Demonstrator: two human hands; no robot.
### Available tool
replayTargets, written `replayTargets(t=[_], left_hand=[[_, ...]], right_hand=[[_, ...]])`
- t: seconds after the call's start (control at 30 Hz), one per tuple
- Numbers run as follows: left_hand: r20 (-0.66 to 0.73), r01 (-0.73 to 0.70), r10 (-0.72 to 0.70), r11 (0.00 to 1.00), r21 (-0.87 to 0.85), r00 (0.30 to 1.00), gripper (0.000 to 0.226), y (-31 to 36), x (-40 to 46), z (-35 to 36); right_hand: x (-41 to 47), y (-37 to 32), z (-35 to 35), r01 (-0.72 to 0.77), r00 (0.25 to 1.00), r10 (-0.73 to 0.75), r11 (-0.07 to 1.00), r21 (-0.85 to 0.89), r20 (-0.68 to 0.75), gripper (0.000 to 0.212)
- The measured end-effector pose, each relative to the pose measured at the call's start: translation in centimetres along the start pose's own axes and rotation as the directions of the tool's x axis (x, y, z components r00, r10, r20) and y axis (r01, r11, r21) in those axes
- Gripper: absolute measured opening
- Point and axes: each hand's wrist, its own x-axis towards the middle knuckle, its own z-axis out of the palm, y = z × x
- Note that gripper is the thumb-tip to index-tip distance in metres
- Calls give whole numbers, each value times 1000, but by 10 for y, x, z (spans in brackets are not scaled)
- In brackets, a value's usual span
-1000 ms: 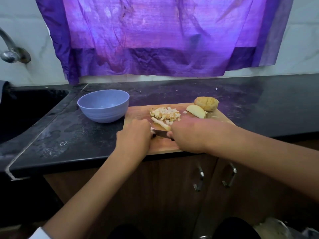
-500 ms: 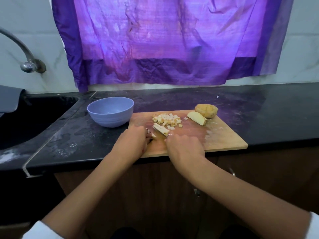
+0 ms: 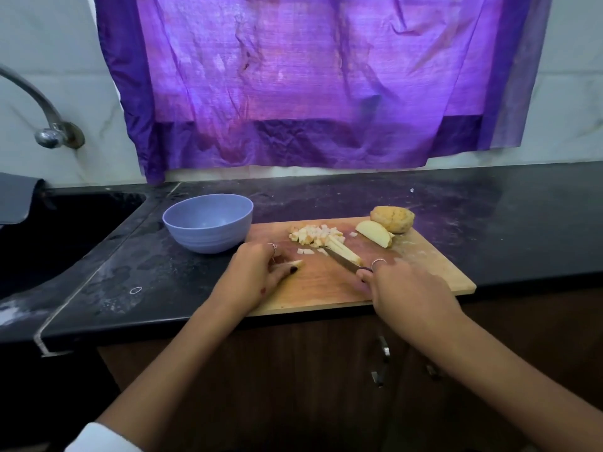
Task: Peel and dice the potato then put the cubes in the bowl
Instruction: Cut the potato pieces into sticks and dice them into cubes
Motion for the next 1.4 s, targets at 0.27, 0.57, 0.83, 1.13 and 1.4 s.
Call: replayTargets(t=[0.27, 0.57, 0.83, 1.13, 1.4], left_hand=[[-201, 136, -127, 990, 32, 971, 24, -1, -11, 13], [-264, 171, -193, 980, -104, 945, 18, 2, -22, 14], [-119, 297, -352, 896, -331, 928, 12, 4, -16, 8], [-104, 329, -388, 873, -361, 916, 10, 4, -13, 9], [-105, 309, -347, 911, -274, 932, 10, 8, -10, 6]], right_hand=[[13, -26, 7, 50, 998, -40, 968, 246, -43, 40], [24, -37, 6, 55, 996, -42, 986, 158, -79, 45], [34, -44, 0, 82, 995, -77, 993, 85, -60, 46], [44, -50, 5, 165, 986, -164, 986, -26, 42, 37], [28, -27, 8, 145, 988, -147, 988, -47, -44, 32]])
